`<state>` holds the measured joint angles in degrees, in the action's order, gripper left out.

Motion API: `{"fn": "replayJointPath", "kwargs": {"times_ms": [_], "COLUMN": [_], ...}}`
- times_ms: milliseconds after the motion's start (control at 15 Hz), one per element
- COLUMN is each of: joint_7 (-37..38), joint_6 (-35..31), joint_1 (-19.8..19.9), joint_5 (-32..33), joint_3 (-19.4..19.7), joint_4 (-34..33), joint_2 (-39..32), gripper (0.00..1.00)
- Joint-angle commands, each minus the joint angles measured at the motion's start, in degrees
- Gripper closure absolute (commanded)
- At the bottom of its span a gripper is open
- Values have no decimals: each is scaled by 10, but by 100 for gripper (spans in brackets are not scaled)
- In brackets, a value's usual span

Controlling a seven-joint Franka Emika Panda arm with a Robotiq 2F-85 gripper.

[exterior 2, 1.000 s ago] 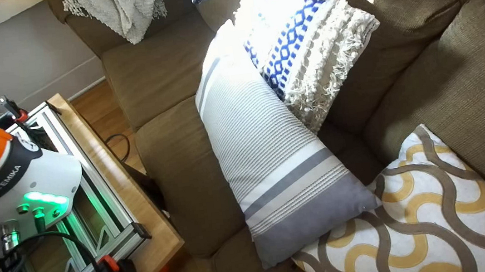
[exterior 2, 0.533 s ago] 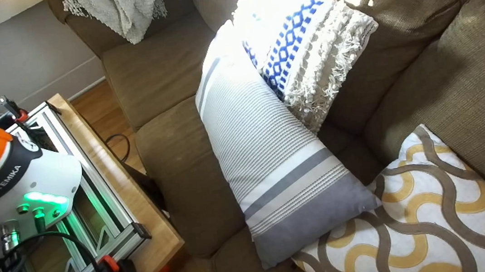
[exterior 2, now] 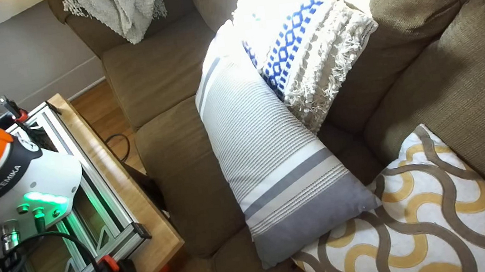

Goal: Move the blue and white pillow to the middle of the sofa back and move gray pillow in front of the blue and white pillow

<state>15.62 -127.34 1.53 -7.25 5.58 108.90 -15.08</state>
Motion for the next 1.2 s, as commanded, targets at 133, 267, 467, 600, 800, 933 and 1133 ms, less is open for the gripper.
{"fn": "replayJointPath", "kwargs": {"times_ms": [133,267,467,600,800,933,1133], "joint_7": [70,102,142,162,184,204,233], "joint_6": [169,229,279,287,277,271,270], "joint_1": [-7,-10,-16,-20,-23,-26,-28], "joint_5": [77,119,184,222,264,288,312], "joint_3": [4,0,-11,-22,-36,-45,-58], "joint_4": [8,-1,-10,-11,-9,-5,-1], "joint_2": [80,98,123,136,150,159,169], "gripper": [0,0,0,0,0,0,0]}}
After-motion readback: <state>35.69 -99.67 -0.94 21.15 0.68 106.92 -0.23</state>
